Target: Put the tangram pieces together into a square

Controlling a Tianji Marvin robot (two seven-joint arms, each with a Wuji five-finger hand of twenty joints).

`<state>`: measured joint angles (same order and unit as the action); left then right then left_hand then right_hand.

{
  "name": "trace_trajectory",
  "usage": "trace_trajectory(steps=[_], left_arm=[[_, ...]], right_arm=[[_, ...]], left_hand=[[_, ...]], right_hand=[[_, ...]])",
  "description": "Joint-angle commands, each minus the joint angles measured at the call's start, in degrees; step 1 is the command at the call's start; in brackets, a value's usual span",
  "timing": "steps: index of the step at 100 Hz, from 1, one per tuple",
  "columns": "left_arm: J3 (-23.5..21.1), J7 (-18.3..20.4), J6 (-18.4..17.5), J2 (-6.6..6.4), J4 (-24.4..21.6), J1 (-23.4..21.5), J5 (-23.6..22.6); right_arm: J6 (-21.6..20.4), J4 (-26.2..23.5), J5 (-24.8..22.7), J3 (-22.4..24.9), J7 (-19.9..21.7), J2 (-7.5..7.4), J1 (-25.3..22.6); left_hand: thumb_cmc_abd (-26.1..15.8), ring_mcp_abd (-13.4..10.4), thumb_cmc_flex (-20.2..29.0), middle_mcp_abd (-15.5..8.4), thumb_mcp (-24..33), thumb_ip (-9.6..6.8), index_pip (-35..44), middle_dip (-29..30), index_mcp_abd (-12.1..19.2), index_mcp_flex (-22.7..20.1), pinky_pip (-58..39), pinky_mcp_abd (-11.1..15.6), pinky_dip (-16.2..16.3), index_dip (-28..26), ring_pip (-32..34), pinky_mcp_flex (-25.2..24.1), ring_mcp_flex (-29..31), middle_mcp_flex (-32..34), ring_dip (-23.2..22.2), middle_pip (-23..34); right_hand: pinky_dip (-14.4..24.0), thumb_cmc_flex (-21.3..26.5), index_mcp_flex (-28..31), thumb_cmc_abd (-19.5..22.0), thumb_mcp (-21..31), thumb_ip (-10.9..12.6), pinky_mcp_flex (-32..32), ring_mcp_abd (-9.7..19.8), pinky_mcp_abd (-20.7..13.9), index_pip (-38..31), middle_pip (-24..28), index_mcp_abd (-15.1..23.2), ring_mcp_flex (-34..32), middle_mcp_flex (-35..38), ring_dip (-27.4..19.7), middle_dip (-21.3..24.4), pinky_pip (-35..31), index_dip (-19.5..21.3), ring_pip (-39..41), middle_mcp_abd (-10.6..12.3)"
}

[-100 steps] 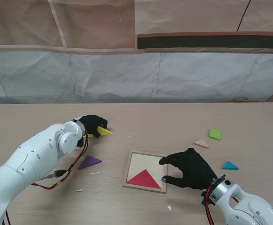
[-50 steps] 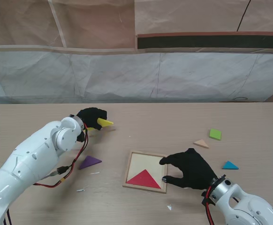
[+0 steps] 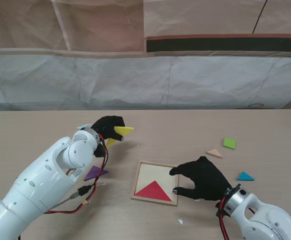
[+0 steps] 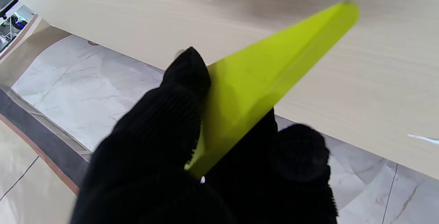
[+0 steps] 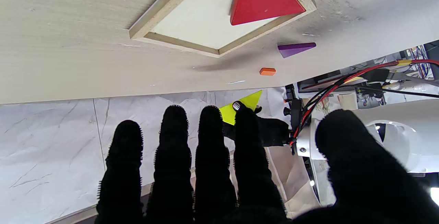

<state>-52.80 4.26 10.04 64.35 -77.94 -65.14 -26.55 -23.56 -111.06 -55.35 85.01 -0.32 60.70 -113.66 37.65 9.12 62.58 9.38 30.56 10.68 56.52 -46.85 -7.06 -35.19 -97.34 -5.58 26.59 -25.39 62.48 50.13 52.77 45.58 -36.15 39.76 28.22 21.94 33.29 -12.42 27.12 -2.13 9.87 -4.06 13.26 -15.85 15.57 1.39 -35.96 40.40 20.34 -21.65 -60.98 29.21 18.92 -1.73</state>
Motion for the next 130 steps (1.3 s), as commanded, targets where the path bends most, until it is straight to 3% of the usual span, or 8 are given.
trace_trajectory(steps=[1, 23, 37, 59, 75, 84, 107, 130], left_arm=[[0.26, 0.98, 0.55, 1.01, -1.94, -1.4, 0.2], [0.67, 0.52, 7.53, 1.76, -8.38, -5.09, 4.36], [1.33, -1.96, 11.34, 2.88, -11.24, -7.59, 7.7], [3.17, -7.77, 15.29, 5.43, -12.64, -10.47, 12.58], [5.17, -12.97, 15.09, 7.77, -11.2, -10.94, 15.15], [6.14, -15.1, 15.48, 9.14, -10.66, -10.87, 17.69], [9.37, -16.48, 15.85, 11.1, -8.52, -9.06, 20.61], [12.46, -16.52, 15.97, 12.71, -5.51, -7.29, 22.86]], right_arm=[[-0.3, -0.85, -0.53, 0.29, 0.67, 0.0, -1.02], [-0.42, -1.32, -1.3, 0.5, 0.23, 0.01, -1.81], [-0.41, -1.58, -2.08, 0.2, -0.53, 0.02, -2.25], [-0.3, -2.02, -3.57, 0.06, -1.51, 0.0, -3.06], [-0.44, -2.22, -4.36, 0.26, -2.07, -0.01, -3.66], [-0.45, -2.17, -4.57, 0.26, -2.26, -0.01, -3.81], [-0.25, -1.98, -4.67, 0.1, -2.83, 0.04, -3.98], [0.07, -1.64, -4.29, 0.19, -2.94, 0.1, -4.14]], left_hand=[[-3.72, -1.09, 7.05, 1.38, 10.92, -0.53, 4.12, -1.2, 2.49, -2.23, -4.7, 5.53, -0.75, -2.91, 9.2, 2.71, 7.47, -0.67, -0.68, 0.01], [-2.42, -2.61, 4.81, 3.62, 15.03, 1.06, 6.0, -1.9, 0.23, -0.44, -3.33, 3.64, -2.78, -3.98, 8.95, 5.7, 9.06, -0.95, 1.54, 1.69], [-1.64, -1.66, 3.75, 4.76, 14.51, 1.37, 8.15, -2.39, -1.08, 1.2, -2.66, 2.3, -4.31, -4.16, 8.54, 7.36, 9.77, -1.15, 2.76, 3.5], [-1.66, -2.49, 2.79, 6.22, 9.51, 0.01, 12.5, -2.11, -3.17, 4.51, -2.33, 1.54, -7.21, -4.68, 8.83, 10.11, 11.43, -1.64, 4.77, 6.91], [-2.34, -2.87, 3.12, 7.31, 8.83, 0.3, 13.9, -1.86, -3.98, 5.81, -2.91, 1.91, -7.33, -5.22, 9.11, 10.17, 12.0, -1.26, 5.19, 7.84], [-2.74, -1.52, 3.9, 8.35, 8.76, 0.87, 14.92, -1.41, -4.95, 6.82, -3.42, 0.63, -7.33, -5.39, 9.72, 10.13, 11.67, -1.36, 5.46, 8.47], [-3.8, 0.06, 3.58, 8.66, 8.35, 1.66, 16.3, -1.2, -5.34, 8.67, -3.23, -1.37, -7.17, -5.98, 10.4, 8.53, 9.63, -2.62, 5.62, 8.41], [-5.94, 1.34, 3.13, 8.63, 6.3, 0.09, 17.13, -0.12, -6.1, 11.49, -1.81, -2.84, -5.5, -7.38, 9.72, 4.14, 6.1, -5.09, 5.84, 6.68]], right_hand=[[0.39, -0.25, -0.43, 1.75, -1.41, 0.05, -0.94, 0.17, 0.42, 0.18, -0.84, 0.59, 0.97, -1.4, -0.32, -0.02, 0.77, -0.38, -0.86, -0.02], [0.4, -0.27, -0.42, 1.71, -1.41, 0.05, -0.91, 0.18, 0.43, 0.18, -0.84, 0.64, 0.97, -1.35, -0.33, -0.01, 0.73, -0.38, -0.88, 0.05], [0.4, -0.25, -0.36, 1.73, -1.38, 0.05, -0.9, 0.19, 0.41, 0.15, -0.85, 0.62, 0.88, -1.33, -0.33, 0.0, 0.73, -0.38, -0.86, 0.1], [0.39, -0.32, -0.47, 1.78, -1.38, 0.05, -0.87, 0.25, 0.39, 0.2, -0.88, 0.67, 0.9, -1.36, -0.35, 0.01, 0.72, -0.39, -0.91, 0.07], [0.39, -0.33, -0.42, 1.77, -1.35, 0.05, -0.8, 0.22, 0.41, 0.19, -0.85, 0.6, 0.87, -1.2, -0.37, 0.01, 0.7, -0.38, -0.93, 0.14], [0.37, -0.33, -0.44, 1.76, -1.35, 0.05, -0.82, 0.21, 0.4, 0.21, -0.9, 0.65, 0.84, -1.29, -0.37, 0.02, 0.72, -0.39, -0.95, 0.19], [0.34, -0.34, -0.38, 1.75, -1.35, 0.05, -0.79, 0.2, 0.43, 0.18, -0.91, 0.65, 0.88, -1.26, -0.38, 0.02, 0.74, -0.38, -0.97, 0.12], [0.31, -0.28, -0.31, 1.69, -1.33, 0.05, -0.81, 0.19, 0.41, 0.15, -0.92, 0.56, 0.85, -1.28, -0.37, 0.03, 0.75, -0.37, -0.95, 0.1]])
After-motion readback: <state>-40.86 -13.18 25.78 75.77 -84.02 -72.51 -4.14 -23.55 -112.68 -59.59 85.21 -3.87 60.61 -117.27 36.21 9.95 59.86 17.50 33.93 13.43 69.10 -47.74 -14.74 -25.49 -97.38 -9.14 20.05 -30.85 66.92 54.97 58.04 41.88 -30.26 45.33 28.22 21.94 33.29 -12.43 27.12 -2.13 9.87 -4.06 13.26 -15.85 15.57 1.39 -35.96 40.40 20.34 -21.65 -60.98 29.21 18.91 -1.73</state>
